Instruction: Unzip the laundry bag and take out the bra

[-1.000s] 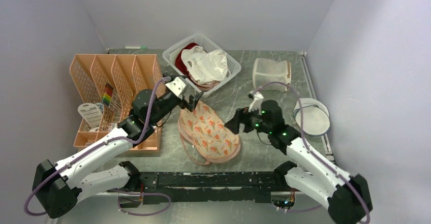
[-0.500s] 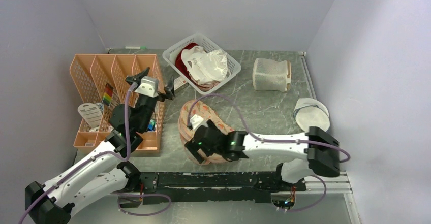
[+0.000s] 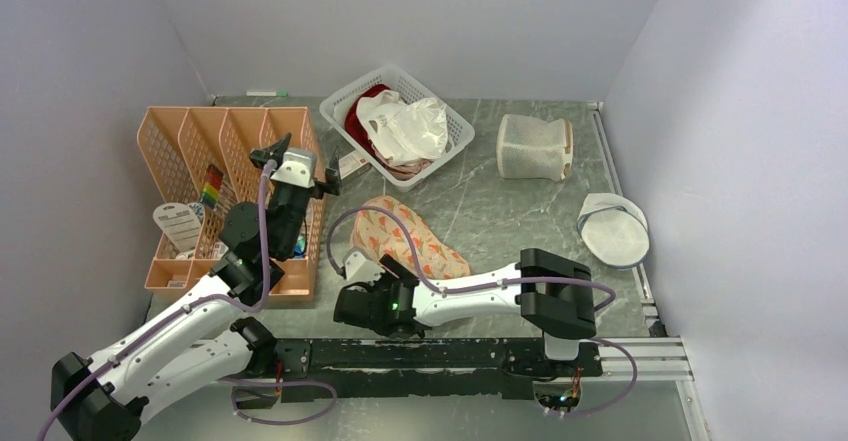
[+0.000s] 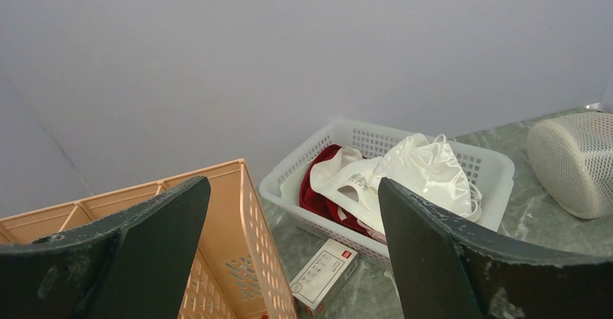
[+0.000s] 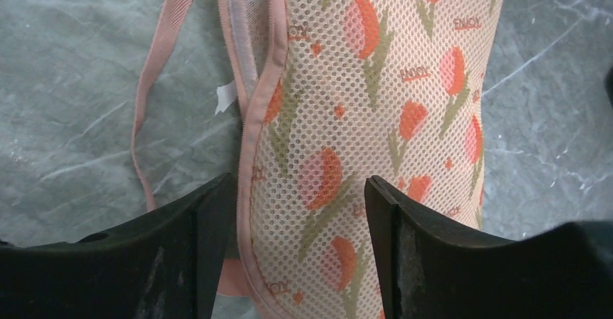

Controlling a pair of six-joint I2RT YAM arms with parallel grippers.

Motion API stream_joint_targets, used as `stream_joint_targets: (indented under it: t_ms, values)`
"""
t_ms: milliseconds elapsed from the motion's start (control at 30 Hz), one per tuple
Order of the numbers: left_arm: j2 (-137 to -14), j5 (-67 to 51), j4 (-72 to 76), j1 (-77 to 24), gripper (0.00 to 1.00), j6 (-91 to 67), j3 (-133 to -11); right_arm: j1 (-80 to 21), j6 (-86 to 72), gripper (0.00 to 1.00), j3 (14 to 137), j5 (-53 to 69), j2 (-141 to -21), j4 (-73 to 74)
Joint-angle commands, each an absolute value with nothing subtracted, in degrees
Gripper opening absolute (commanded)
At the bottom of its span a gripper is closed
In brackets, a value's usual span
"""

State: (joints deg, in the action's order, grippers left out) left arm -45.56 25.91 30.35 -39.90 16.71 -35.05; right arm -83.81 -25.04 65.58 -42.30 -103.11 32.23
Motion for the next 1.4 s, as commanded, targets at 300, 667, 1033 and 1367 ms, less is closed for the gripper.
stream_joint_targets:
  t_ms: [300, 667, 1033, 1367]
  values:
    - [-45.82, 24.35, 29.9, -39.5, 0.98, 16.77, -36.2, -83.71, -24.75, 0.26, 66.12, -45.79, -101.79, 30.86]
    - [-45.38, 24.38, 29.93, -39.55, 0.98, 16.35, -36.01, -81.46, -25.98, 0.0, 62.11, -45.59, -89.54, 31.92]
    - [-46.49, 23.19, 29.04, -39.78, 0.97, 15.49, -36.47, -43.95, -29.31, 0.07, 37.48, -34.01, -55.93, 17.51]
    - [-46.72, 22.9, 28.61, -40.01, 0.97, 15.2, -36.64, -16.7, -28.02, 0.71, 38.03, -17.23, -52.69, 19.89]
